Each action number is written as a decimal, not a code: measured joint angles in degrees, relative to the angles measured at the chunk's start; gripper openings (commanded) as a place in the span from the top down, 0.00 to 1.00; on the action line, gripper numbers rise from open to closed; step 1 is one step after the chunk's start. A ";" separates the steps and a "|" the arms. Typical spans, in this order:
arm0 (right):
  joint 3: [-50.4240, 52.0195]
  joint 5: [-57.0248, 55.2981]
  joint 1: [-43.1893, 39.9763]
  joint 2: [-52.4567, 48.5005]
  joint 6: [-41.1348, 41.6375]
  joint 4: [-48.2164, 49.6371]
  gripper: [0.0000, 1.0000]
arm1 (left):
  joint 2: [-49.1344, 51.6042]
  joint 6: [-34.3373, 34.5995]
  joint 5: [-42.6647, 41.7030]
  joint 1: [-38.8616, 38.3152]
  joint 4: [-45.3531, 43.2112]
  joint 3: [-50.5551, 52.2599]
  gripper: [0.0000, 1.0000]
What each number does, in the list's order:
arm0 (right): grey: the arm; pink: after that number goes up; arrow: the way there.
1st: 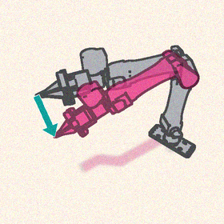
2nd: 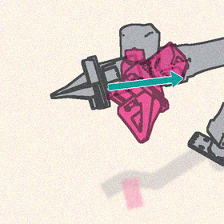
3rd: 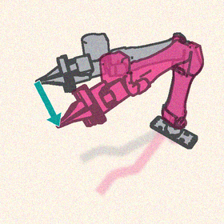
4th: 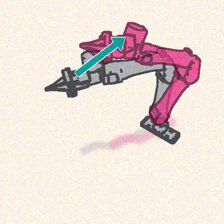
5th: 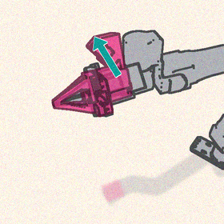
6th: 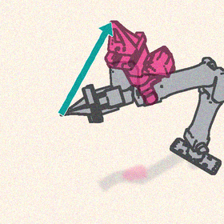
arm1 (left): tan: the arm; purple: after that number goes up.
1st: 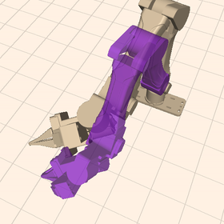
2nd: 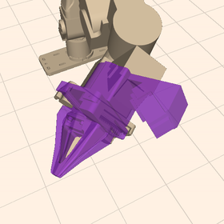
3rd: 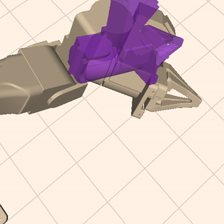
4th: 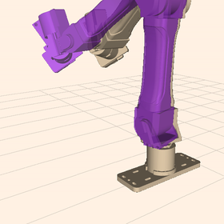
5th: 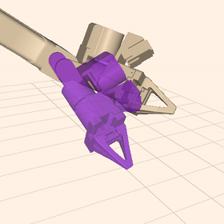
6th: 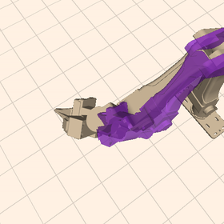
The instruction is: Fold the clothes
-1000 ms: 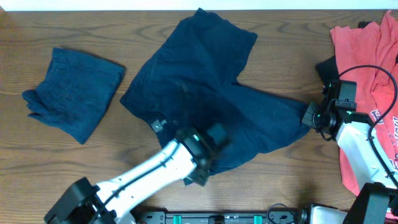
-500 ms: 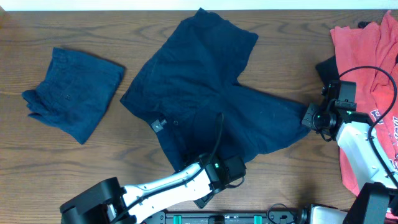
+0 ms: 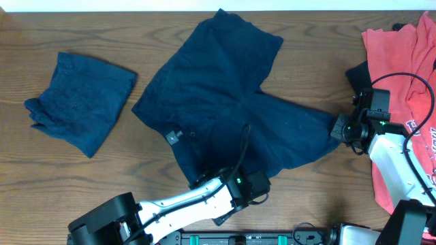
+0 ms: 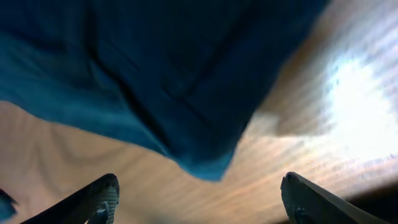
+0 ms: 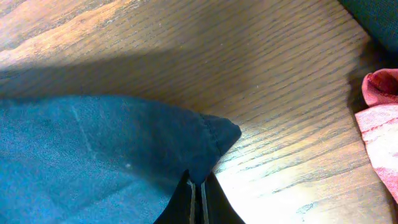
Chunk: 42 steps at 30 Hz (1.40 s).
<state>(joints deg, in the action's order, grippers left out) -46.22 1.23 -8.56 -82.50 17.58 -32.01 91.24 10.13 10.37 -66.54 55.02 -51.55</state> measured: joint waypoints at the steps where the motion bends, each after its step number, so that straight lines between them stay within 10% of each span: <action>1: 0.00 0.00 0.00 0.00 0.00 0.00 1.00 | 0.07 -0.57 0.50 0.00 -0.50 -0.07 0.12; 10: 0.00 0.00 0.00 0.00 0.00 -0.02 0.99 | 3.28 -3.87 1.81 0.00 -4.85 -0.07 0.12; 22: 0.00 0.00 0.00 0.00 0.00 -0.39 0.99 | 8.00 -5.62 1.95 0.00 -5.35 -0.07 0.94; 30: 0.02 0.22 -0.92 1.09 0.07 -4.17 0.99 | 5.22 -3.65 1.88 0.00 6.71 -4.83 0.94; 42: -5.77 -0.02 -9.46 24.00 0.17 -17.42 0.99 | -25.40 3.02 -7.43 0.00 10.34 -10.69 0.94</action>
<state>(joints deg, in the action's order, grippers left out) -51.99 1.21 -18.02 -58.50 17.76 -49.43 65.84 13.15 2.94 -66.54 65.36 -62.24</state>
